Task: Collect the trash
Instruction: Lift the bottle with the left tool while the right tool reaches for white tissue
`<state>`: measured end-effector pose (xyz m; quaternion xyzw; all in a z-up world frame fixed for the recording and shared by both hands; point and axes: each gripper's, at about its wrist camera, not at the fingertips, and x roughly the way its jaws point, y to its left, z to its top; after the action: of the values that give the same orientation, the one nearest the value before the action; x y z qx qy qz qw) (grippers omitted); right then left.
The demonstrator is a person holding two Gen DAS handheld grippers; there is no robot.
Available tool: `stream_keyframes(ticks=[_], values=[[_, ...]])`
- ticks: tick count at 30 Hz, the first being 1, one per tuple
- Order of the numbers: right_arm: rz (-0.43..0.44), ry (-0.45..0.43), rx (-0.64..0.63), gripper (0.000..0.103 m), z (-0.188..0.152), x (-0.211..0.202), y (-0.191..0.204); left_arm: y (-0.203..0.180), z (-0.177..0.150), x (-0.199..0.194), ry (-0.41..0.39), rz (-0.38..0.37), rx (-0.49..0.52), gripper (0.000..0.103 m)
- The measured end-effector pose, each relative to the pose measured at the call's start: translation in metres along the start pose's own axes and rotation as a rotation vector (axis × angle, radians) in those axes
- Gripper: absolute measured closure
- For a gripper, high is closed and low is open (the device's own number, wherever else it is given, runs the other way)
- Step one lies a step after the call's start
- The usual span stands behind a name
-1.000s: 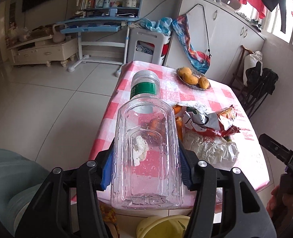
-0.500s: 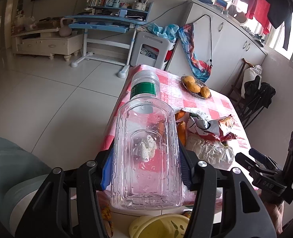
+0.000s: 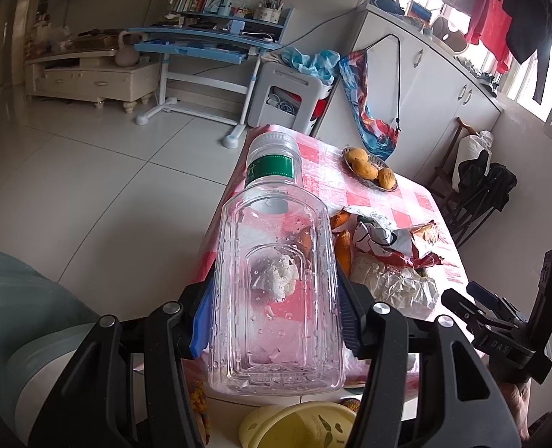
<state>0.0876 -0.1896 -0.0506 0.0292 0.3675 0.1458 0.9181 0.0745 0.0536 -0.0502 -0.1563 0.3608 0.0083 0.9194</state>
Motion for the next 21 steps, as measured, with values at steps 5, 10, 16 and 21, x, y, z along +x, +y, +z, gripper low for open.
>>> stream_keyframes(ticks=[5,10,16,21], values=[[-0.051,-0.017,-0.112,0.007,0.016,-0.01,0.004,0.012,0.002,-0.002,0.0,0.004,-0.026,0.051],[-0.084,0.062,-0.238,0.007,0.032,-0.002,-0.001,0.019,0.002,-0.003,-0.003,0.007,-0.046,0.051],[0.067,0.155,-0.152,0.007,0.016,0.013,-0.004,0.017,0.003,0.0,-0.001,0.006,-0.039,0.051],[0.061,0.171,-0.139,0.007,0.008,0.032,0.008,0.009,0.001,0.002,0.004,0.012,-0.011,0.051]])
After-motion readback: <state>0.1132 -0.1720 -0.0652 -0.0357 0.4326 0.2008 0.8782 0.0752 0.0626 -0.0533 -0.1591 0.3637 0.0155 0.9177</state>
